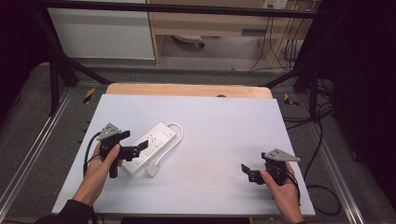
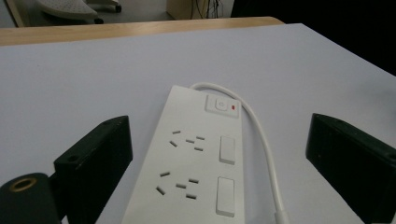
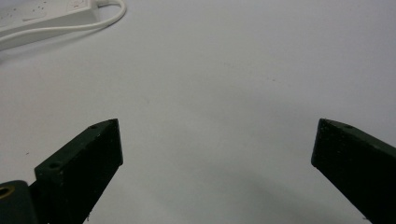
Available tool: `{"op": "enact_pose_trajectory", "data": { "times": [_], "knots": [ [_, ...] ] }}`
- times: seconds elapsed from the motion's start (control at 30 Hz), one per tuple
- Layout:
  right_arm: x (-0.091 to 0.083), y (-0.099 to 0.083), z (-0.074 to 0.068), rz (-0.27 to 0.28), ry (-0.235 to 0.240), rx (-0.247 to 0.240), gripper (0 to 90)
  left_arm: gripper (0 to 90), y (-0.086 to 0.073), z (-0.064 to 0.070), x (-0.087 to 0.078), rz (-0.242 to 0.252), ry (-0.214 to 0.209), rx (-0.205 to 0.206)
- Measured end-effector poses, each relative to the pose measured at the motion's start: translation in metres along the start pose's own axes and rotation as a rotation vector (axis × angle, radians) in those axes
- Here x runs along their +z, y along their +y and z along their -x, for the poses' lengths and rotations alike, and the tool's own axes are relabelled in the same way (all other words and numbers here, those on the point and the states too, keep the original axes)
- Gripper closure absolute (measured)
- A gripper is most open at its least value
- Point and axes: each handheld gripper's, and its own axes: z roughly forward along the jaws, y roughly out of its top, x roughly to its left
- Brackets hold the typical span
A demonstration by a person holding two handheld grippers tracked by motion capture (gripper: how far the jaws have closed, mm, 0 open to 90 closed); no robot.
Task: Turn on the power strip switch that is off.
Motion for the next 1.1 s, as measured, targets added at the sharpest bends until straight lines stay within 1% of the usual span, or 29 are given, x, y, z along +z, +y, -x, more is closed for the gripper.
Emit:
{"op": "enact_pose_trajectory", "data": {
  "times": [0.1, 0.17, 0.47, 0.77, 1.1],
  "knots": [
    [0.000, 0.000, 0.000, 0.000, 0.002, 0.000, 2.5, 6.8, 0.001, 0.000, -0.004, 0.006, -0.004, -0.002],
    [0.000, 0.000, 0.000, -0.001, 0.002, 0.001, 2.5, 6.6, 0.002, -0.001, -0.007, 0.005, 0.000, 0.009],
    [0.000, 0.000, 0.000, -0.001, 0.002, 0.002, 2.5, 6.5, 0.005, -0.004, -0.023, 0.023, 0.005, 0.000],
    [0.000, 0.000, 0.001, -0.003, -0.004, 0.005, 2.6, 6.3, 0.007, -0.009, -0.043, 0.032, 0.026, 0.013],
    [-0.001, 0.000, 0.001, 0.002, -0.004, 0.008, 2.6, 6.0, 0.008, -0.012, -0.063, 0.065, 0.027, 0.012]
  ]
}}
